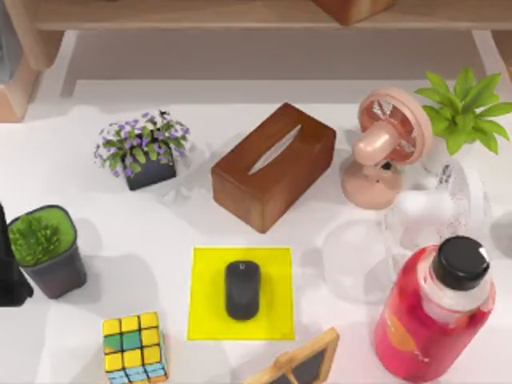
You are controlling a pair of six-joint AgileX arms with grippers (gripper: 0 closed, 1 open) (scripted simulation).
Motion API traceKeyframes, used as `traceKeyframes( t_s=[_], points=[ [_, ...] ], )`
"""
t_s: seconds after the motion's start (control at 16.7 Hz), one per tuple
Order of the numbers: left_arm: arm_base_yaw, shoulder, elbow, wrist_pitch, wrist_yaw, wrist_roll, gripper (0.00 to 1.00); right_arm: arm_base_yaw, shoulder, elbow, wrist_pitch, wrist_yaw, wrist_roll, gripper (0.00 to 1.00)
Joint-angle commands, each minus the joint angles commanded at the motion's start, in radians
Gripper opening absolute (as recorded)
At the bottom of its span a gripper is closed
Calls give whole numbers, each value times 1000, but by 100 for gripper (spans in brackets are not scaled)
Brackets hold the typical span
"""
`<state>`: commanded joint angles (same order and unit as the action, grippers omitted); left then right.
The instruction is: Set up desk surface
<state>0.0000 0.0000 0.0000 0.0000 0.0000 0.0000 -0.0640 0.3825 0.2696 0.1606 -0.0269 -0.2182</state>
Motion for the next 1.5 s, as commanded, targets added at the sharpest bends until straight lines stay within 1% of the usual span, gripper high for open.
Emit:
traceKeyframes(
  t_s=[0.18,0.36,0.48,0.96,1.08,1.2,1.32,1.5],
  points=[
    [0,0,0,0,0,0,100,36,-219,-144,-90,18,124,100],
    [0,0,0,0,0,0,100,58,-348,-241,-146,26,198,100],
    [0,0,0,0,0,0,100,64,-381,-269,-160,27,218,100],
    [-2,16,22,-6,-2,0,100,64,-383,-270,-161,27,218,100],
    [-7,63,90,-26,-7,0,100,64,-383,-270,-161,27,218,100],
    [-16,137,197,-56,-15,0,100,64,-383,-270,-161,27,218,100],
    [-27,235,337,-96,-26,1,100,64,-383,-270,-161,27,218,100],
    [-49,423,604,-171,-46,1,100,64,-383,-270,-161,27,218,100]
  ],
)
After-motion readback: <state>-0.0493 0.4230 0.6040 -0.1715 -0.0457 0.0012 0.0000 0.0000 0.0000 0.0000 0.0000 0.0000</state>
